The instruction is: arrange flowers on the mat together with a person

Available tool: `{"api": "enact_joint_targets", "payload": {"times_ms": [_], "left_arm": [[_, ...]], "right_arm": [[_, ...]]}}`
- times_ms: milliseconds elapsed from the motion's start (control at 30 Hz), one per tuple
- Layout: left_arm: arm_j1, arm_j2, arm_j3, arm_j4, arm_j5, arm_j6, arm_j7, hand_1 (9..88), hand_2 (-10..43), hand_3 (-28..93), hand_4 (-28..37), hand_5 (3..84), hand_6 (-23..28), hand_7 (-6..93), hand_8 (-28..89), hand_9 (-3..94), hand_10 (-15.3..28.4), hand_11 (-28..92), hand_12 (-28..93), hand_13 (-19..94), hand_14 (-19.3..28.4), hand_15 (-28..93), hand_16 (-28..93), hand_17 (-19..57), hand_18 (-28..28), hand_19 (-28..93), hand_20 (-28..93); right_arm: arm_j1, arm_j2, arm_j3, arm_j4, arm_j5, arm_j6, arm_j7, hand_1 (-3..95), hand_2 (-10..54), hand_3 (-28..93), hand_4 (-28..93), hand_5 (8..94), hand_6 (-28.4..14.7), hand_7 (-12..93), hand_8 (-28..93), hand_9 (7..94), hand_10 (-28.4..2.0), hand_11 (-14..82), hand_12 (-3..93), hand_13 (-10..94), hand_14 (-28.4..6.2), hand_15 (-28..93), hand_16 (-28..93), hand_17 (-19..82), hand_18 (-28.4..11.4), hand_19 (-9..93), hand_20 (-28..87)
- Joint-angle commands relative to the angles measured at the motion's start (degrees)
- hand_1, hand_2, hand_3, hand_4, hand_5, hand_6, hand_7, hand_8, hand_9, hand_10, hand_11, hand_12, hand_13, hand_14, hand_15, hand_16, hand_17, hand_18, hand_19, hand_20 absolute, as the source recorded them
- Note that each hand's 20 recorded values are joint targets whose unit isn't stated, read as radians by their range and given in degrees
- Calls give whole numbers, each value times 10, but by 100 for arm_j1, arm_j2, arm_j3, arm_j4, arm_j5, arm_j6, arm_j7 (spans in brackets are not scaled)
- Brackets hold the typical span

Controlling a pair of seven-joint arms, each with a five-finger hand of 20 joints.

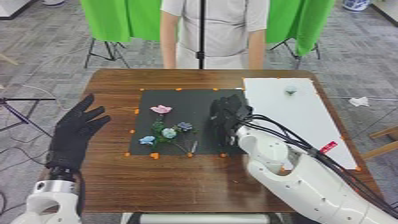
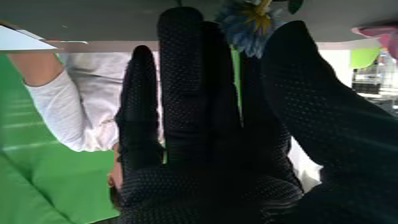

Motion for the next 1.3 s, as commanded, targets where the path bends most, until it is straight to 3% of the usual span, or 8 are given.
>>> {"api": "enact_joint_targets", "payload": {"times_ms": [33, 167, 233, 333, 533, 733, 900, 1300], "left_arm": [[75, -61, -18, -19, 24, 32, -110, 242, 46, 806, -280, 361, 49, 109, -91, 358, 172, 231, 88, 273, 256, 476, -75, -87, 261, 492, 157], [123, -83, -40, -36, 36, 35, -138, 243, 47, 806, -279, 362, 50, 109, -92, 359, 173, 231, 88, 274, 258, 475, -74, -88, 262, 491, 158], [125, -78, -32, -32, 41, 25, -140, 243, 48, 805, -279, 362, 50, 110, -92, 359, 173, 231, 88, 274, 259, 474, -74, -88, 263, 490, 159], [128, -83, -28, -34, 36, 26, -132, 244, 47, 806, -278, 362, 50, 109, -92, 360, 174, 231, 89, 274, 259, 474, -73, -88, 262, 489, 159], [105, -68, -13, -28, 24, 52, -100, 244, 48, 806, -278, 363, 52, 109, -92, 360, 174, 230, 89, 275, 260, 471, -72, -88, 264, 488, 161], [212, -15, 12, -53, -51, 136, 25, 243, 49, 806, -277, 364, 54, 108, -91, 361, 175, 227, 91, 276, 259, 468, -70, -88, 264, 487, 163], [203, 16, 44, -33, -100, 170, 126, 242, 50, 805, -278, 364, 53, 106, -91, 360, 175, 225, 91, 275, 260, 465, -69, -88, 263, 485, 164], [231, -33, 14, -24, -49, 149, 91, 228, 53, 796, -282, 367, 48, 103, -88, 353, 171, 212, 90, 265, 257, 455, -66, -89, 263, 481, 163]], "right_arm": [[0, 44, 46, -142, -82, -84, 22, 435, -95, 797, -283, 655, 55, 185, -144, 676, -105, 201, 148, 646, -80, 474, 196, 249, -160, 733, 198], [-5, 67, 17, -159, -22, 78, 0, 436, -87, 790, -282, 667, 53, 187, -89, 680, -108, 202, 146, 643, -86, 506, 133, 248, -163, 736, 201], [30, 74, -20, -157, -15, 121, 34, 453, -13, 770, -282, 712, 52, 190, -73, 706, -107, 199, 143, 657, -83, 502, 132, 254, -166, 739, 203], [62, 45, -47, -105, -114, 181, 34, 475, 11, 753, -283, 745, 49, 176, -63, 741, -103, 195, 145, 674, -77, 496, 143, 263, -166, 745, 205], [96, 67, -120, -64, -91, 535, 61, 533, -80, 720, -283, 790, 53, 188, -40, 809, -75, 111, 253, 700, -41, 443, 257, 281, -159, 754, 205], [171, 135, -155, -168, 20, 741, 95, 462, -95, 713, -283, 700, 42, 207, -61, 727, -95, 217, 162, 688, -69, 496, 180, 281, -164, 763, 201], [101, 173, 245, -474, 544, 852, 61, 395, -95, 757, -283, 671, 43, 193, -111, 712, -99, 222, 148, 675, -80, 513, 150, 276, -171, 763, 198], [-1667, 351, 3053, -1979, 4775, 504, -261, 263, -38, 768, -271, 577, 19, 165, -131, 603, -130, 180, 144, 565, -137, 474, 117, 191, -191, 654, 148]]}}
